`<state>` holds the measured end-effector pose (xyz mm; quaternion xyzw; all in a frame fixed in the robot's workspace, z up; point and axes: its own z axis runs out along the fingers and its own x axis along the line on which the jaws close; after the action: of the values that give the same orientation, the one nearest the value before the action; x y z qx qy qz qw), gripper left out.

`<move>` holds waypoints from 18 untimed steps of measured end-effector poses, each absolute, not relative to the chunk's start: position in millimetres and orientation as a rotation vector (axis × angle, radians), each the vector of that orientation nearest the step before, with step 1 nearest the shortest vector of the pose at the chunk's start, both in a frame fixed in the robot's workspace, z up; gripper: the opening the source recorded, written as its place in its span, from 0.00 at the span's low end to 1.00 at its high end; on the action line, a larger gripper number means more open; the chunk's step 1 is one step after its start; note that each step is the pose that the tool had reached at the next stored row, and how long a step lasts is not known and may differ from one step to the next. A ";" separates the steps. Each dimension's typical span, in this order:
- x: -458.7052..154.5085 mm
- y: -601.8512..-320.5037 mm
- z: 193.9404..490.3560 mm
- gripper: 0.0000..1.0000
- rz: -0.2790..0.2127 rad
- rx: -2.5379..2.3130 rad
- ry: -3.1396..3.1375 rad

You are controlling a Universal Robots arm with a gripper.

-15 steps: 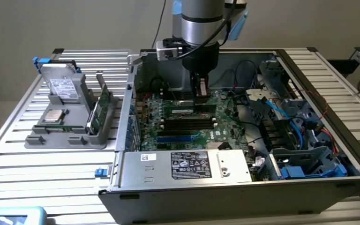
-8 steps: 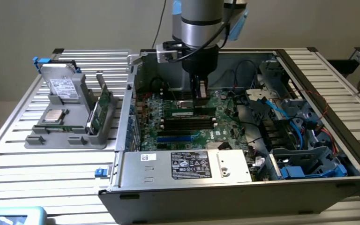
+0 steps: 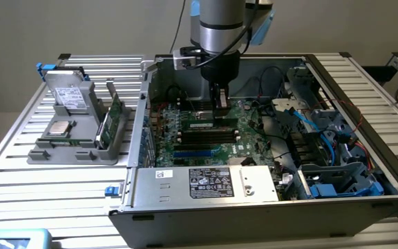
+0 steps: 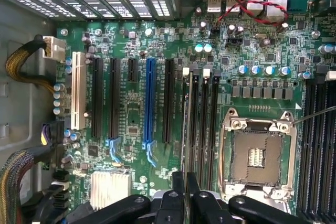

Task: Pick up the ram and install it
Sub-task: 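Insert the ram into the slot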

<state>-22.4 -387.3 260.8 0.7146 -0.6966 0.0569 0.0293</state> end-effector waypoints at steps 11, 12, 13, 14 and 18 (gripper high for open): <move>-22.4 -387.3 250.2 0.14 0.176 2.204 -2.148; -22.4 -387.3 249.3 0.14 0.176 2.204 -2.148; -22.4 -387.3 248.5 0.14 0.176 2.204 -2.148; -22.4 -387.3 247.8 0.14 0.176 2.203 -2.148; -21.5 -387.4 246.8 0.14 0.179 2.202 -2.146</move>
<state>-21.5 -387.4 246.8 0.7145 -0.6965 0.0583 0.0308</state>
